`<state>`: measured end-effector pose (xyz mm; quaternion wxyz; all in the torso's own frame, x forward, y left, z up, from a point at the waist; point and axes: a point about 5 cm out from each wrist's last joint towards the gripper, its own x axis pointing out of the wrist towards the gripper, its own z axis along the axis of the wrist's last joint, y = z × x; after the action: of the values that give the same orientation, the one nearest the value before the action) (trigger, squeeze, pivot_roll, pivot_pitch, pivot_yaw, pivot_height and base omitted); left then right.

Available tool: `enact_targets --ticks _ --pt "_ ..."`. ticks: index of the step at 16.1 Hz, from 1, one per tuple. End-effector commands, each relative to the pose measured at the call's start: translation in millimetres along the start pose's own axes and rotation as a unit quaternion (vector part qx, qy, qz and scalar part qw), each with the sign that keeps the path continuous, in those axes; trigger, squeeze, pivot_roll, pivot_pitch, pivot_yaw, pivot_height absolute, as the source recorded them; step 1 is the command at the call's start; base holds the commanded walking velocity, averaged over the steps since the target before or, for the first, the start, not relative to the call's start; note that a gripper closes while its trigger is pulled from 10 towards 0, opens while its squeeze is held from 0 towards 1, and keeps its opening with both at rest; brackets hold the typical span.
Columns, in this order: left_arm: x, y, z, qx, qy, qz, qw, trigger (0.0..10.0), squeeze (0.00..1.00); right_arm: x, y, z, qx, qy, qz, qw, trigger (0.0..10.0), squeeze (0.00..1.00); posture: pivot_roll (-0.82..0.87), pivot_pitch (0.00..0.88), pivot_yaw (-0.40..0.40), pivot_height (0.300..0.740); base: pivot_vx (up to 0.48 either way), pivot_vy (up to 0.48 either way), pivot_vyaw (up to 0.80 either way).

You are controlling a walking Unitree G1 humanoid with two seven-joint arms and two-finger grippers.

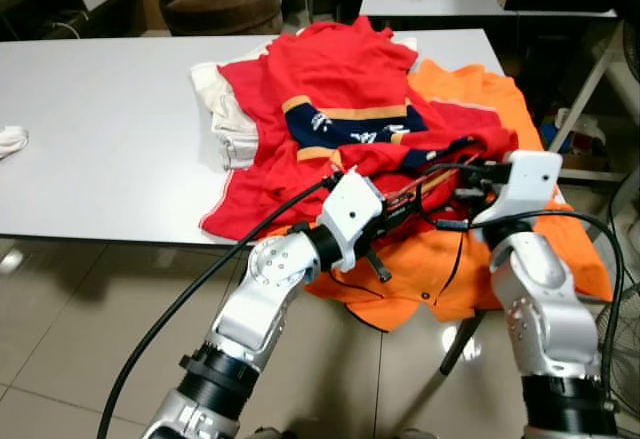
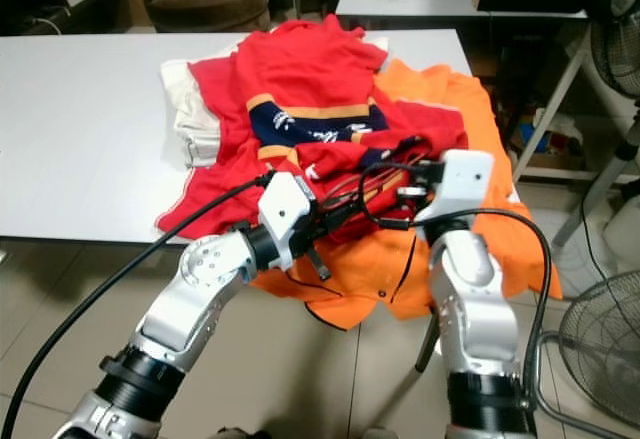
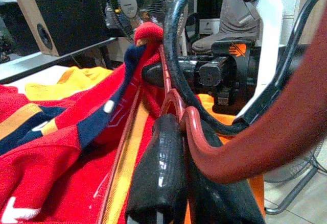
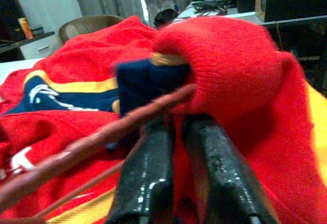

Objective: Hang hanger

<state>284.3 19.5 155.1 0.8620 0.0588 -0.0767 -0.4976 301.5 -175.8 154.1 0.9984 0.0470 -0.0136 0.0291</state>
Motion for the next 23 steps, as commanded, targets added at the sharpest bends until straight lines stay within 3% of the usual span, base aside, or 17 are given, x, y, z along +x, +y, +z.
enact_targets --ticks 1,8,11,14,17,18,19,20,21,23 --pt "2.0 -4.8 0.3 -0.001 0.002 -0.014 1.0 10.0 0.0 -1.9 12.8 0.2 -0.005 0.003 0.025 1.0 0.0 0.0 -0.27 0.052 0.096 0.74 0.0 0.0 0.0" --pt "7.4 -4.1 -1.1 -0.01 0.006 -0.019 1.0 10.0 0.0 -12.6 44.8 22.0 -0.037 -0.037 0.104 0.993 0.0 0.0 -0.29 0.039 0.106 0.74 0.0 0.0 0.0" --pt "17.8 -2.3 -5.8 -0.048 0.018 0.005 0.999 10.0 0.0 -23.9 59.5 20.2 -0.042 -0.028 0.149 0.988 0.0 0.0 -0.3 0.035 0.107 0.74 0.0 0.0 0.0" --pt "28.2 -1.7 1.0 -0.087 0.004 0.018 0.996 10.0 0.0 -31.4 65.3 18.9 -0.05 -0.022 0.176 0.983 0.0 0.0 -0.3 0.037 0.108 0.74 0.0 0.0 0.0" --pt "32.3 0.8 7.1 -0.075 0.0 0.015 0.997 10.0 0.0 -36.4 57.8 11.9 -0.099 -0.003 0.155 0.983 0.0 0.0 -0.31 0.042 0.117 0.74 0.0 0.0 0.0" --pt "30.2 1.7 5.3 -0.073 0.003 0.014 0.997 10.0 0.0 -35.2 51.5 10.3 -0.129 -0.007 0.134 0.983 3.3 0.0 -0.31 0.044 0.119 0.74 0.0 0.0 0.0" --pt "23.9 3.4 1.5 -0.065 0.008 0.007 0.998 10.0 0.0 -32.7 34.7 8.0 -0.182 -0.014 0.083 0.98 10.0 0.0 -0.31 0.046 0.119 0.74 0.0 0.0 0.0" --pt "17.2 5.9 -1.0 -0.058 0.011 -0.001 0.998 10.0 0.0 -32.3 20.4 7.8 -0.227 -0.022 0.047 0.973 10.0 0.0 -0.31 0.047 0.118 0.74 0.0 0.0 0.0" --pt "11.7 10.3 -3.3 -0.048 0.017 -0.001 0.999 10.0 0.0 -33.6 13.3 8.6 -0.221 -0.024 0.035 0.974 10.0 1.0 -0.31 0.048 0.117 0.74 0.0 0.0 0.0" --pt "-6.1 33.0 -11.5 -0.02 0.047 0.031 0.998 10.0 0.0 -43.7 4.5 10.7 -0.177 -0.025 0.044 0.983 10.0 1.0 -0.3 0.052 0.112 0.74 0.0 0.0 0.0"
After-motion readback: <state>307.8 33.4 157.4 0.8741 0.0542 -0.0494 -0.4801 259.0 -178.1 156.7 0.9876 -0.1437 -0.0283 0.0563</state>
